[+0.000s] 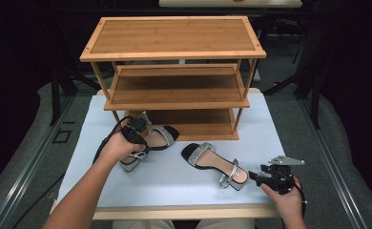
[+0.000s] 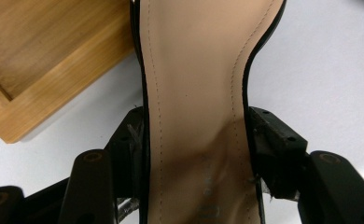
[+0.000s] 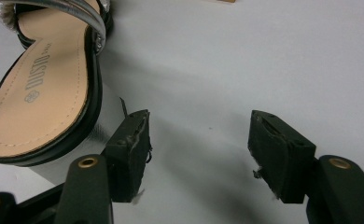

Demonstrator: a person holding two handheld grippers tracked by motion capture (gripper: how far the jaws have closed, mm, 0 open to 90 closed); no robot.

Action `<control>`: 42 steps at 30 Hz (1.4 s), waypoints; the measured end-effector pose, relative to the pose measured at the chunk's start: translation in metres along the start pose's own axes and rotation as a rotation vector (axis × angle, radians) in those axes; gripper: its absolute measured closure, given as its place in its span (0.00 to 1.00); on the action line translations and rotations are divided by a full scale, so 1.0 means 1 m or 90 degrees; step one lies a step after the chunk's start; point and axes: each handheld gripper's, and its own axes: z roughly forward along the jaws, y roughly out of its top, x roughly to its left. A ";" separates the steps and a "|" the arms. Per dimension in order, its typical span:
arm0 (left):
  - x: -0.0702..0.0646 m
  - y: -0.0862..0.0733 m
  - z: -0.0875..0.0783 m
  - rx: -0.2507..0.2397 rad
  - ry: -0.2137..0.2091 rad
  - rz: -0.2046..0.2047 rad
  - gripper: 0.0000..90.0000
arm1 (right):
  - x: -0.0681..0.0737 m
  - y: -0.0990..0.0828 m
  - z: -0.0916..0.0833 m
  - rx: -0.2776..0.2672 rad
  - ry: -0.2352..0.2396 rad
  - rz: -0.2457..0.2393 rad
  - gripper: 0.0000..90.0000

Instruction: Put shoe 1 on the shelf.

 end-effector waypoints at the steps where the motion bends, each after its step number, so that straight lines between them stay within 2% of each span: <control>1: 0.000 0.000 0.000 0.000 0.000 0.000 0.48 | 0.000 0.000 0.000 0.000 0.000 0.000 0.42; 2: -0.001 -0.003 0.004 -0.006 -0.003 -0.021 0.47 | 0.000 0.000 0.000 0.000 0.001 0.000 0.42; 5: 0.000 -0.005 0.011 0.005 0.007 -0.018 0.47 | 0.000 0.000 0.000 0.005 0.002 -0.003 0.42; 9: 0.000 -0.007 0.011 0.000 0.006 -0.014 0.47 | 0.001 0.000 0.001 0.002 0.002 -0.003 0.42; 14: -0.002 -0.011 -0.010 -0.018 -0.004 -0.009 0.40 | 0.001 0.000 0.002 0.002 0.001 -0.002 0.42; 15: -0.002 -0.011 -0.010 -0.018 -0.004 -0.009 0.40 | 0.001 0.000 0.002 0.002 0.001 0.000 0.42; 16: -0.002 -0.015 -0.021 -0.031 -0.008 -0.002 0.40 | 0.001 0.000 0.002 0.002 0.003 -0.001 0.42; 18: -0.002 -0.018 -0.026 -0.023 -0.003 0.002 0.39 | 0.001 0.000 0.001 0.002 0.003 -0.002 0.42; 19: -0.002 -0.026 -0.039 -0.046 -0.001 0.014 0.39 | 0.001 0.000 0.001 0.002 0.002 0.000 0.42; 21: -0.001 -0.030 -0.044 -0.055 -0.003 0.017 0.39 | 0.001 0.000 0.000 0.005 0.002 -0.001 0.42; 22: 0.000 -0.043 -0.057 -0.075 0.000 0.033 0.39 | 0.001 0.000 0.000 -0.001 0.002 -0.001 0.42; 23: 0.000 -0.043 -0.057 -0.075 0.000 0.033 0.39 | 0.001 0.000 0.000 -0.001 0.002 -0.001 0.42; 24: 0.003 -0.056 -0.066 -0.087 0.000 0.037 0.39 | 0.001 0.000 0.000 -0.002 0.003 0.000 0.42; 25: 0.003 -0.056 -0.066 -0.087 0.000 0.037 0.38 | 0.001 0.000 0.000 -0.002 0.003 0.000 0.42; 26: 0.006 -0.067 -0.071 -0.090 0.007 0.044 0.38 | 0.001 0.000 0.001 0.000 0.002 -0.001 0.42; 27: 0.006 -0.067 -0.071 -0.090 0.007 0.044 0.38 | 0.001 0.001 0.000 0.005 0.000 -0.002 0.42; 28: 0.011 -0.081 -0.076 -0.102 0.009 0.046 0.38 | 0.002 0.001 0.000 0.006 0.002 -0.001 0.42; 32: 0.017 -0.100 -0.066 -0.103 0.005 0.068 0.38 | 0.003 0.001 0.001 0.006 0.001 -0.001 0.42; 33: 0.018 -0.102 -0.060 -0.103 0.004 0.080 0.38 | 0.003 0.001 0.002 0.006 0.002 -0.003 0.42; 34: 0.018 -0.102 -0.060 -0.103 0.004 0.080 0.39 | 0.003 0.001 0.002 0.006 0.002 -0.003 0.42; 36: 0.015 -0.107 -0.042 -0.106 -0.006 0.101 0.39 | 0.004 0.001 0.002 0.008 0.000 -0.004 0.42; 37: 0.015 -0.107 -0.042 -0.106 -0.006 0.101 0.43 | 0.004 0.001 0.002 0.008 0.000 -0.004 0.42; 38: 0.012 -0.107 -0.030 -0.113 -0.015 0.109 0.46 | 0.004 0.001 0.002 0.002 0.000 -0.003 0.42; 39: 0.011 -0.107 -0.026 -0.112 -0.014 0.116 0.49 | 0.004 0.001 0.002 0.003 -0.001 -0.003 0.42; 40: 0.011 -0.107 -0.023 -0.121 -0.024 0.111 0.47 | 0.004 0.001 0.002 0.003 -0.001 -0.003 0.42; 42: 0.011 -0.107 -0.022 -0.124 -0.025 0.108 0.46 | 0.003 0.001 0.002 0.004 -0.002 0.000 0.42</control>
